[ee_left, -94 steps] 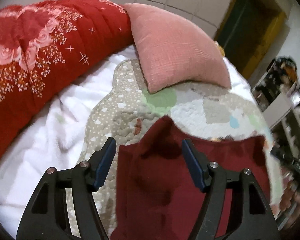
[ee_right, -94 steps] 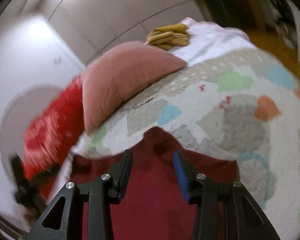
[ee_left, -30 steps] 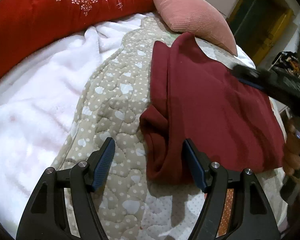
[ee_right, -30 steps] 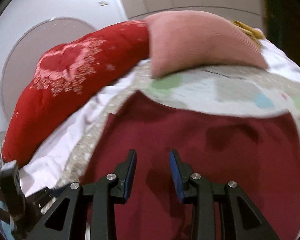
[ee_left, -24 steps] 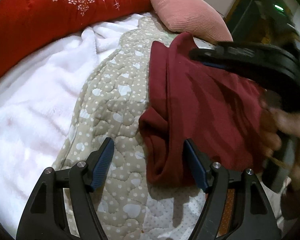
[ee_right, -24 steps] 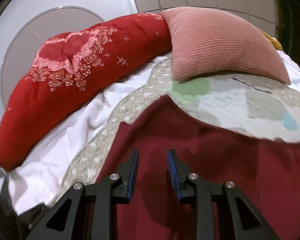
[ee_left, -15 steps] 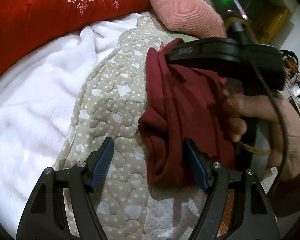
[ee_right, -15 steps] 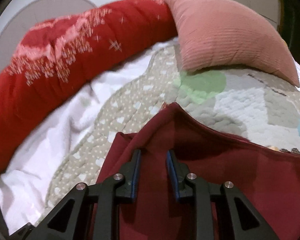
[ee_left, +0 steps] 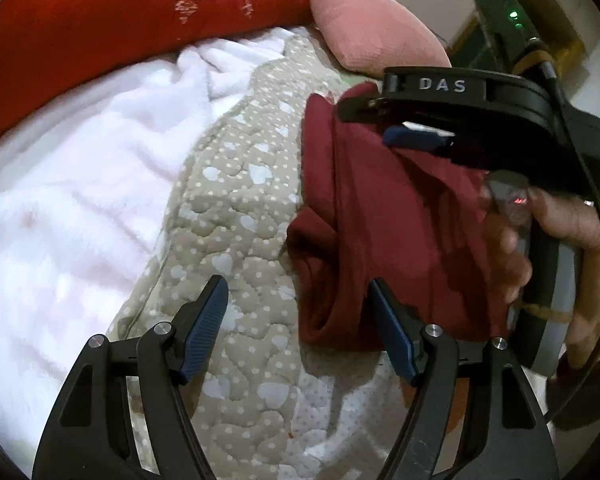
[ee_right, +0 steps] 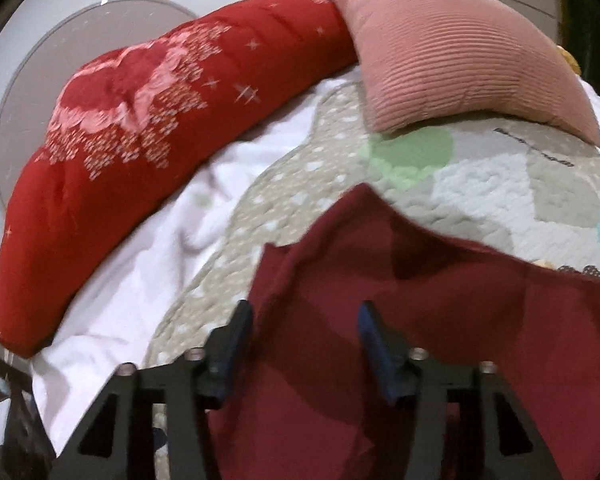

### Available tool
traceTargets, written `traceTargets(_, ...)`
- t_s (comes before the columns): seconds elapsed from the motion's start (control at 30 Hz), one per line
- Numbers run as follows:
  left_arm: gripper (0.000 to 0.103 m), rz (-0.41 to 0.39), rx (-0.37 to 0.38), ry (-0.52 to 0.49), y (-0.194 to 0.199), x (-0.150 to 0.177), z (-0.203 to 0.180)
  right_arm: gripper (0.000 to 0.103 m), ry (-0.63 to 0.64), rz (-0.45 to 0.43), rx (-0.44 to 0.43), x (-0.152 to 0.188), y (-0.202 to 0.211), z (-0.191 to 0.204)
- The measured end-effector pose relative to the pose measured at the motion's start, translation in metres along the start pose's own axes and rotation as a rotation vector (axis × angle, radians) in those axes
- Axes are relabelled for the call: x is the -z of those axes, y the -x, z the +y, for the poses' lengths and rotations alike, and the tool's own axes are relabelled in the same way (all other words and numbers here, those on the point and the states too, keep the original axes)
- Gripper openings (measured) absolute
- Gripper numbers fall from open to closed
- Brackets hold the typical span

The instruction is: Fold small clothes

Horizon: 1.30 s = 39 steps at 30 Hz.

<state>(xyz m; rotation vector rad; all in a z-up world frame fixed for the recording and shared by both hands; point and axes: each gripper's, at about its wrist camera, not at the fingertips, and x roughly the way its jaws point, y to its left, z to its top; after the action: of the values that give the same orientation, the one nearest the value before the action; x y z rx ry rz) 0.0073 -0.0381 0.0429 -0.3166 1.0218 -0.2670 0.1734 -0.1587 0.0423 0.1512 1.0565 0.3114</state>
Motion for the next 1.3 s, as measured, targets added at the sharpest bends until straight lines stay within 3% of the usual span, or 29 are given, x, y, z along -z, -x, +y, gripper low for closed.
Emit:
traceTargets(0.03,0.073,-0.001,0.008,0.01,0.001,0.0,0.002,0.065,0.007,0.017,-0.001,-0.001,-0.003,0.005)
traceTargets(0.17,0.073,0.005,0.01,0.018,-0.002,-0.001,0.005,0.068,0.064,0.086,0.088,-0.004,-0.027,0.027)
traceTargets(0.27,0.073,-0.001,0.01,0.012,-0.003,-0.001,0.004,0.076,0.1,0.104,0.135,-0.006,-0.042,0.037)
traceTargets(0.4,0.073,-0.012,0.011,0.011,-0.005,0.0,0.005,0.076,0.173,0.097,0.22,-0.005,-0.054,0.045)
traceTargets(0.5,0.073,-0.022,0.016,0.012,-0.003,0.002,0.003,0.055,0.191,0.064,0.256,-0.002,-0.052,0.041)
traceTargets(0.63,0.073,-0.039,0.039,0.014,-0.006,0.002,0.0,0.022,0.146,0.026,0.16,-0.001,-0.032,0.027)
traceTargets(0.77,0.073,-0.048,0.052,-0.025,-0.013,-0.001,-0.008,0.018,0.088,-0.026,0.072,-0.001,-0.01,0.017)
traceTargets(0.9,0.073,-0.061,0.057,-0.023,-0.016,-0.004,-0.01,0.017,0.069,-0.033,0.048,0.001,-0.003,0.018)
traceTargets(1.13,0.073,-0.079,0.144,0.023,-0.023,-0.013,-0.007,0.017,0.053,-0.054,0.013,-0.001,0.008,0.009)
traceTargets(1.17,0.07,-0.078,0.151,0.009,-0.023,-0.013,-0.01,0.017,0.052,-0.058,0.006,-0.001,0.011,0.008)
traceTargets(1.23,0.044,-0.066,0.186,-0.02,-0.023,-0.012,-0.017,0.016,0.054,-0.064,0.001,-0.001,0.017,0.006)
traceTargets(1.3,0.038,-0.069,0.187,-0.035,-0.02,-0.011,-0.023,0.016,0.056,-0.069,0.0,0.0,0.023,0.005)
